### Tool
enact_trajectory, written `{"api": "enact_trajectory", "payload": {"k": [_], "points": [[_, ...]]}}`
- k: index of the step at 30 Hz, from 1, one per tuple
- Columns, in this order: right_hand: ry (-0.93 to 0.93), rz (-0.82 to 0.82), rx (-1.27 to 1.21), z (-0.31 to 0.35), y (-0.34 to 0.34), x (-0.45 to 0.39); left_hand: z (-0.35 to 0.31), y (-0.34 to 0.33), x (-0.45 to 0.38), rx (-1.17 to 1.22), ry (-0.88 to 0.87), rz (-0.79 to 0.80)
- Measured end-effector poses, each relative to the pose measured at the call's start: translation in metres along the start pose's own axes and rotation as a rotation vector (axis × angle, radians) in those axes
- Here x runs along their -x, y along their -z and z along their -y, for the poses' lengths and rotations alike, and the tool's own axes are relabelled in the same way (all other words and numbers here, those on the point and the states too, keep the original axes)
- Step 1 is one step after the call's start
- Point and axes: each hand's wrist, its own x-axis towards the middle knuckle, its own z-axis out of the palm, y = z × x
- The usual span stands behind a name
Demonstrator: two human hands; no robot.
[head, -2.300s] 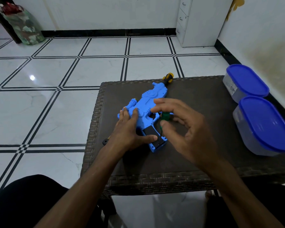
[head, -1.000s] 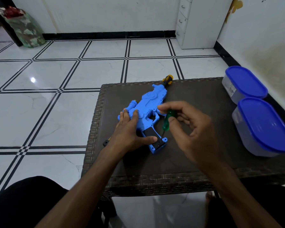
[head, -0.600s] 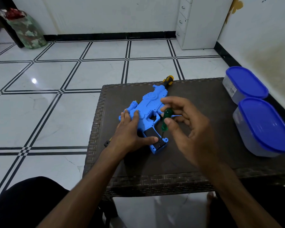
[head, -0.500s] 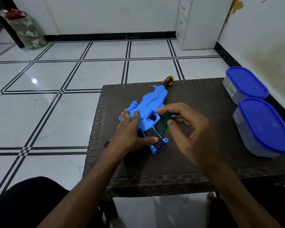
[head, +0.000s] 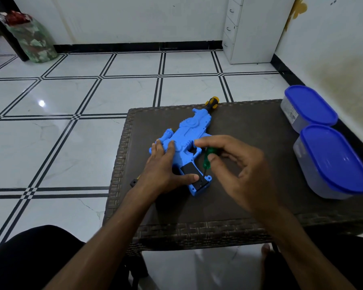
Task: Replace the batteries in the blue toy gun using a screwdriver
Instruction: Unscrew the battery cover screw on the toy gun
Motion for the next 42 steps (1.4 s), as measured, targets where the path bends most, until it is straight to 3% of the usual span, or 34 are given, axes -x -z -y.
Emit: {"api": "enact_trajectory", "payload": {"k": [7,12,20,25,34,39,42], "points": [[0.049,-0.035,0.075,-0.0031,-0.0012,-0.0018,0.0002,0.0000,0.0003,0.000,0.000,0.003],[-0.033,-0.040,-0.029,0.0014,-0.0012,0.0004,0.0001,-0.0002,0.0002,-0.003,0.004,-0.002],[0.033,-0.038,0.080,-0.0002,-0.0001,-0.0010,0.0008,-0.0006,-0.0002,-0.005,0.002,0.004],[-0.061,-0.039,-0.026,0.0001,0.0023,0.0014,0.0008,-0.0013,-0.0006,-0.004,0.006,0.004],[0.034,-0.038,0.056,-0.0023,0.0007,0.0012,0.0007,-0.0006,0.0007,-0.008,-0.002,-0.001],[-0.059,-0.052,-0.060,0.0004,-0.0001,0.0022,0.0010,-0.0016,-0.0003,-0.007,-0.002,-0.006],[-0.023,-0.017,-0.021,0.0007,-0.0004,0.0037,0.0003,-0.0012,0.0003,-0.003,0.003,-0.003]]}}
